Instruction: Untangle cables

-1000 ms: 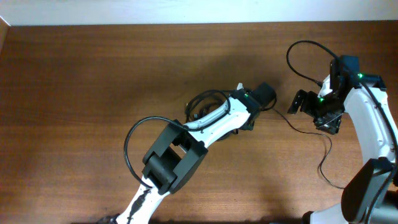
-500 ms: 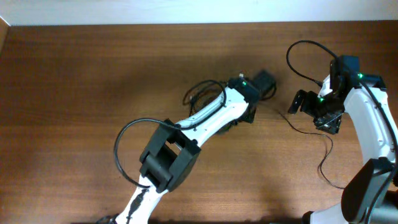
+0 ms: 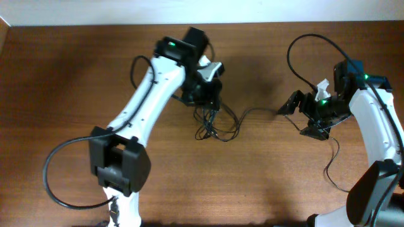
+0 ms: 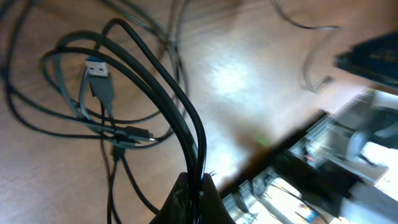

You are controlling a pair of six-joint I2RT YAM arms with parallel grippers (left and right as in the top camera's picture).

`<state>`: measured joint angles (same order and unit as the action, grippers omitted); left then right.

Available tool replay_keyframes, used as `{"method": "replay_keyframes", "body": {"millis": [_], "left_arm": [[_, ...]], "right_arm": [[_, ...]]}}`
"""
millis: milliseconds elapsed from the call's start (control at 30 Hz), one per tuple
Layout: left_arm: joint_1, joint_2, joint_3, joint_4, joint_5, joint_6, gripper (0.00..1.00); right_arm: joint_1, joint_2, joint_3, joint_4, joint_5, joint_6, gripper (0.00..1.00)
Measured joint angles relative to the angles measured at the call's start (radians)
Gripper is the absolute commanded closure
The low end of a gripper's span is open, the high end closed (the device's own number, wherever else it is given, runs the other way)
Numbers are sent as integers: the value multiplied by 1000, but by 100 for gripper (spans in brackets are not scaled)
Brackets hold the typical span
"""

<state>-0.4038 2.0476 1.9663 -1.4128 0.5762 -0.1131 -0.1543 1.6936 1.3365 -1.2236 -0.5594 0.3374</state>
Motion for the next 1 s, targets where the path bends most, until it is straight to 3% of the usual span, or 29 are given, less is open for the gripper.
{"method": "replay_keyframes", "body": {"millis": [200,333,467,500,533,567,633,667,733,767,800,833,900,1000], "left_arm": [[114,0,0,-18,208,148,100],[112,0,0,0,228,187,100],[122,0,0,45,141,191,100],[126,0,0,49,111,186,100],[127,0,0,51,99,182,100],[127,0,0,53,95,179,100],[126,0,0,52,93,176,100],[126,0,0,50,92,176,100],[126,0,0,51,92,173,100],[126,0,0,51,92,167,100],[126,0,0,51,92,156,100],[126,0,0,51,92,148,100],[125,0,0,51,92,140,100],[125,0,0,50,93,134,100]], "right_arm": [[1,0,-2,-32,-22,5,2],[31,0,-34,-8,4,34,2],[123,0,-74,62,12,126,5],[150,0,-77,85,13,152,33],[172,0,-82,148,13,165,51],[187,0,-83,214,13,177,59],[201,0,-83,315,13,240,88],[202,0,-83,354,20,283,96],[204,0,-83,369,56,376,96],[206,0,-83,368,74,428,86],[214,0,-83,368,90,476,46],[222,0,-83,370,100,496,31],[255,0,-83,404,143,576,22],[326,0,-84,539,210,653,22]]}}
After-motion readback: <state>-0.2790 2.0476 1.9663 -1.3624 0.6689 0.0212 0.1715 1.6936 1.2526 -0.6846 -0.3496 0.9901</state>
